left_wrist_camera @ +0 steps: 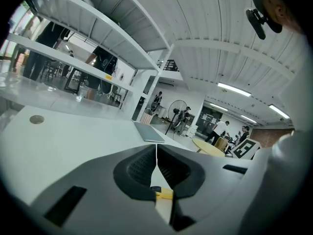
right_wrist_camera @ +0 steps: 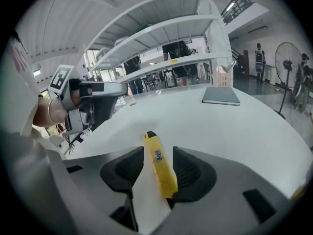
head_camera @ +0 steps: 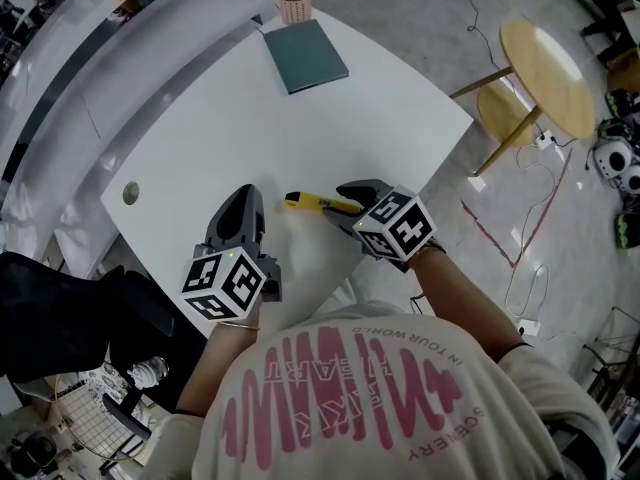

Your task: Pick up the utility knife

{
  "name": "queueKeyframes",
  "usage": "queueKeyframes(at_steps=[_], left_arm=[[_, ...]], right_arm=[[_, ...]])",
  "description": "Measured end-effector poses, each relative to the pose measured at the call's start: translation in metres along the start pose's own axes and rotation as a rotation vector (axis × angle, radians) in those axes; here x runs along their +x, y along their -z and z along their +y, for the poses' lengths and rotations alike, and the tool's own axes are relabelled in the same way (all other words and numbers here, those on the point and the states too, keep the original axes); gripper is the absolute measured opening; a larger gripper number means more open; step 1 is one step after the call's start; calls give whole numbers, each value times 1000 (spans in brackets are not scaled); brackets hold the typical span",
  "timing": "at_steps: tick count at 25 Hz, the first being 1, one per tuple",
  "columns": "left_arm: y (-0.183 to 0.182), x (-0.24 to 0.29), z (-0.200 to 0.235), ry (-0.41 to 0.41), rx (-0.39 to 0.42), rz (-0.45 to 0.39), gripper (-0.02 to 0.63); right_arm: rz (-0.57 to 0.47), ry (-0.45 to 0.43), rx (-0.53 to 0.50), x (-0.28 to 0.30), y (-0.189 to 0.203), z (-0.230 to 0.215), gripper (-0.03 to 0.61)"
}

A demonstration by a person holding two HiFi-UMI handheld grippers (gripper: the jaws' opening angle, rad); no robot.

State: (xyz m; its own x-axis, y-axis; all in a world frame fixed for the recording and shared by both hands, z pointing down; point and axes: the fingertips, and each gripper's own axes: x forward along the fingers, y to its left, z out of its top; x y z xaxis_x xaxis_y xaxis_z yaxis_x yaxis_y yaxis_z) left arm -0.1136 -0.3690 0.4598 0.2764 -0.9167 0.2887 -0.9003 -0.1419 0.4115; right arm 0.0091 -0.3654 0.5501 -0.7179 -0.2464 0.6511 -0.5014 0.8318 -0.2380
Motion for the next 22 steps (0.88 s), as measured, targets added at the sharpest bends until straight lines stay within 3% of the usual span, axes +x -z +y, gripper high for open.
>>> queueKeyframes(at_steps=[5,22], left_arm=[[6,-2,3,-5,-12,5,27],[8,-8,13,-20,-33,6,27]], right_arm=[[75,24,-83,7,14,2,203],[168,81,-103,15,33,-7,194]])
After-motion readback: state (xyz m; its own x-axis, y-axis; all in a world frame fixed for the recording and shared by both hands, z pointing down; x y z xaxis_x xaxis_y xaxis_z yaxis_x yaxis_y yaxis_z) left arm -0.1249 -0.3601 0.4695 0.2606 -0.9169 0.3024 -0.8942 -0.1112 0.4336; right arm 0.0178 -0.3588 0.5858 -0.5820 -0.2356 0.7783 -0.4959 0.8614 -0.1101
